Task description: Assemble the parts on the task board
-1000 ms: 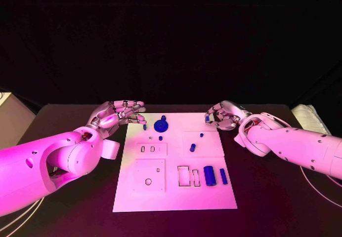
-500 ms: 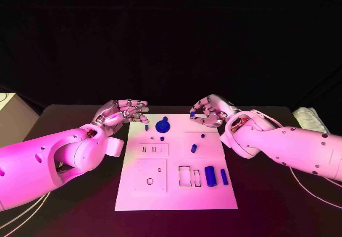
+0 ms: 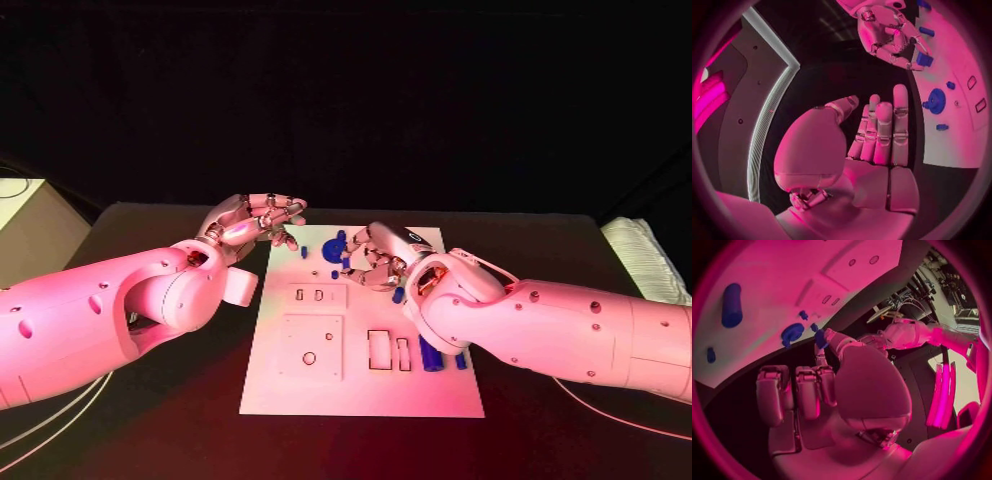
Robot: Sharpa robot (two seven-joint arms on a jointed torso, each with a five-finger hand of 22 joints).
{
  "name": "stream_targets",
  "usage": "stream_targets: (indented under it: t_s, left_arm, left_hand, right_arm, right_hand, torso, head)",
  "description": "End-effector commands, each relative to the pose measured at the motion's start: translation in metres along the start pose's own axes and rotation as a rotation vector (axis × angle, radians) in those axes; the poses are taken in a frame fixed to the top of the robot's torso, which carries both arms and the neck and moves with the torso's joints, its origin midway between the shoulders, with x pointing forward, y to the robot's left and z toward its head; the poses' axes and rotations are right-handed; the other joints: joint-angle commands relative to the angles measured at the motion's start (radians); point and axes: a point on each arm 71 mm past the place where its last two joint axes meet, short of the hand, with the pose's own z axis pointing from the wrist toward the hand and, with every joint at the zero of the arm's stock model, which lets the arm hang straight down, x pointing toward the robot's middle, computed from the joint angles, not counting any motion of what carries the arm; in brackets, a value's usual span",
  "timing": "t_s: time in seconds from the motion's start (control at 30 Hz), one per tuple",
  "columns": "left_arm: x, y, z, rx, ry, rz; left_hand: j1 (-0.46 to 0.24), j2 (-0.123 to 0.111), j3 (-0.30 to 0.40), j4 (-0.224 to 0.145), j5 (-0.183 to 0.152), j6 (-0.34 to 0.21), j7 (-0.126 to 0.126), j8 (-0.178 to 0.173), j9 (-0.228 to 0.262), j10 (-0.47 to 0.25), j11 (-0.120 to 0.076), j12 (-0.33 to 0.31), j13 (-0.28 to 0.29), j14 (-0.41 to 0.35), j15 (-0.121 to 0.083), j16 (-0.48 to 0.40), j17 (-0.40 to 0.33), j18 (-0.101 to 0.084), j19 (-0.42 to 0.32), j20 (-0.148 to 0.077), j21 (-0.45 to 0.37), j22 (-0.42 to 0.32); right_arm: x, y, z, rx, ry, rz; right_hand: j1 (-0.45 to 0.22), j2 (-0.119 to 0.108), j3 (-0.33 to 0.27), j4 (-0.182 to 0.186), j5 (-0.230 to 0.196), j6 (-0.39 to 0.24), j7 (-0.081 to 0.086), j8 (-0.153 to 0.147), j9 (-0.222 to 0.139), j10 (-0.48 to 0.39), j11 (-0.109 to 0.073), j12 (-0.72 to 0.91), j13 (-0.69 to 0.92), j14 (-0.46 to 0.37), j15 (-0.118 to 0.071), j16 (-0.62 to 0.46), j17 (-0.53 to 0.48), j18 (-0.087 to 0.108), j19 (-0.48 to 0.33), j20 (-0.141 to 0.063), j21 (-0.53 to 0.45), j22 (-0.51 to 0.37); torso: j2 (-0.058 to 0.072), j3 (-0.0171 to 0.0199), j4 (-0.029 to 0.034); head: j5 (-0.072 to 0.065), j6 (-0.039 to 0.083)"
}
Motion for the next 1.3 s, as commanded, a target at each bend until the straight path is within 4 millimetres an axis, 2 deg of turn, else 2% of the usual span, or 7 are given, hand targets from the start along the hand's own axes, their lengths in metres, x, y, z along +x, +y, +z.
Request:
stream_targets:
  t_s: [0.03, 0.07, 0.13, 0.17, 0.37, 0.53, 1.3]
  left_arm:
    - [0.001, 0.001, 0.0, -0.016, 0.004, 0.037]
    - [0.001, 0.001, 0.0, -0.02, 0.006, 0.04]
    - [0.001, 0.001, 0.0, -0.025, 0.009, 0.049]
    - [0.001, 0.001, 0.0, -0.027, 0.012, 0.053]
    - [0.002, 0.002, 0.0, -0.039, 0.023, 0.068]
    - [0.004, 0.003, 0.0, -0.045, 0.032, 0.074]
    - [0.005, 0.003, 0.0, -0.055, 0.046, 0.088]
  left_hand:
    - [-0.001, 0.001, -0.01, 0.002, -0.004, -0.031, 0.002, 0.039, 0.019, -0.062, 0.002, 0.129, 0.089, 0.064, 0.001, 0.134, 0.148, 0.013, 0.002, 0.002, 0.069, 0.042]
    - [-0.002, 0.006, -0.005, 0.009, -0.001, -0.047, -0.003, 0.079, 0.036, -0.114, -0.001, 0.243, 0.163, 0.107, -0.001, 0.207, 0.229, 0.014, -0.001, 0.0, 0.124, 0.075]
    - [-0.003, 0.001, -0.001, 0.014, -0.002, -0.056, -0.004, 0.109, 0.046, -0.132, -0.006, 0.312, 0.201, 0.135, -0.002, 0.247, 0.281, 0.011, 0.002, 0.0, 0.168, 0.115]
    - [-0.004, 0.0, 0.001, 0.017, -0.002, -0.055, -0.007, 0.126, 0.053, -0.131, -0.009, 0.348, 0.219, 0.162, -0.005, 0.274, 0.322, 0.003, 0.029, -0.002, 0.212, 0.176]
    - [-0.007, -0.002, 0.012, 0.029, -0.002, -0.068, -0.016, 0.18, 0.074, -0.137, -0.018, 0.465, 0.276, 0.242, -0.012, 0.357, 0.455, -0.024, 0.106, -0.009, 0.341, 0.353]
    - [-0.008, -0.004, 0.017, 0.033, -0.001, -0.082, -0.015, 0.185, 0.075, -0.137, -0.017, 0.494, 0.289, 0.261, -0.013, 0.375, 0.487, -0.031, 0.127, -0.009, 0.375, 0.4]
    - [-0.008, -0.004, 0.02, 0.034, -0.001, -0.089, -0.013, 0.185, 0.074, -0.136, -0.017, 0.506, 0.293, 0.271, -0.012, 0.385, 0.505, -0.035, 0.139, -0.009, 0.391, 0.424]
  right_arm:
    - [0.009, 0.003, 0.001, 0.018, -0.006, -0.072]
    - [0.012, 0.005, 0.001, 0.018, -0.002, -0.075]
    - [0.018, 0.007, 0.002, 0.019, 0.005, -0.078]
    - [0.021, 0.008, 0.002, 0.019, 0.009, -0.078]
    - [0.035, 0.012, 0.003, 0.016, 0.022, -0.083]
    - [0.044, 0.014, 0.003, 0.016, 0.031, -0.084]
    - [0.061, 0.015, 0.003, 0.019, 0.054, -0.094]
  right_hand:
    - [-0.006, -0.005, 0.007, -0.001, 0.011, 0.0, -0.004, 0.051, 0.038, 0.018, -0.002, -0.004, 0.175, 0.106, 0.0, 0.005, 0.263, -0.017, 0.072, -0.004, -0.004, 0.192]
    - [-0.006, -0.005, 0.007, -0.001, 0.011, 0.0, -0.004, 0.051, 0.038, 0.018, -0.002, -0.004, 0.175, 0.106, 0.0, 0.005, 0.263, -0.017, 0.072, -0.004, -0.004, 0.192]
    - [-0.009, -0.007, 0.007, -0.001, 0.013, -0.001, -0.003, 0.052, 0.038, 0.018, -0.002, -0.005, 0.174, 0.106, 0.0, 0.005, 0.262, -0.016, 0.072, -0.004, -0.005, 0.191]
    - [-0.01, -0.008, 0.007, -0.001, 0.013, -0.001, -0.003, 0.052, 0.039, 0.018, -0.002, -0.005, 0.174, 0.106, 0.0, 0.005, 0.262, -0.016, 0.071, -0.004, -0.006, 0.191]
    - [-0.012, -0.009, 0.007, -0.001, 0.014, -0.001, -0.002, 0.052, 0.039, 0.018, -0.001, -0.004, 0.175, 0.105, 0.001, 0.005, 0.262, -0.016, 0.072, -0.003, -0.005, 0.191]
    - [-0.013, -0.01, 0.007, 0.0, 0.014, -0.002, -0.002, 0.053, 0.039, 0.019, -0.001, -0.004, 0.175, 0.105, 0.001, 0.005, 0.262, -0.016, 0.071, -0.003, -0.006, 0.191]
    - [-0.029, -0.022, 0.007, 0.002, 0.014, -0.004, -0.002, 0.058, 0.04, 0.019, -0.001, -0.004, 0.175, 0.105, 0.002, 0.004, 0.26, -0.016, 0.071, -0.002, -0.007, 0.19]
  torso:
    - [0.001, 0.0001, -0.0008]
    - [0.002, 0.0004, -0.0006]
    - [0.002, 0.0002, -0.0002]
    - [0.002, 0.0002, -0.0001]
    - [0.002, 0.0016, 0.001]
    - [0.001, 0.0008, 0.0006]
    - [0.001, 0.0006, -0.0007]
  head:
    - [0.005, -0.003]
    - [0.005, -0.004]
    - [0.005, -0.005]
    - [0.005, -0.007]
    - [0.009, -0.017]
    - [0.011, -0.022]
    - [0.015, -0.031]
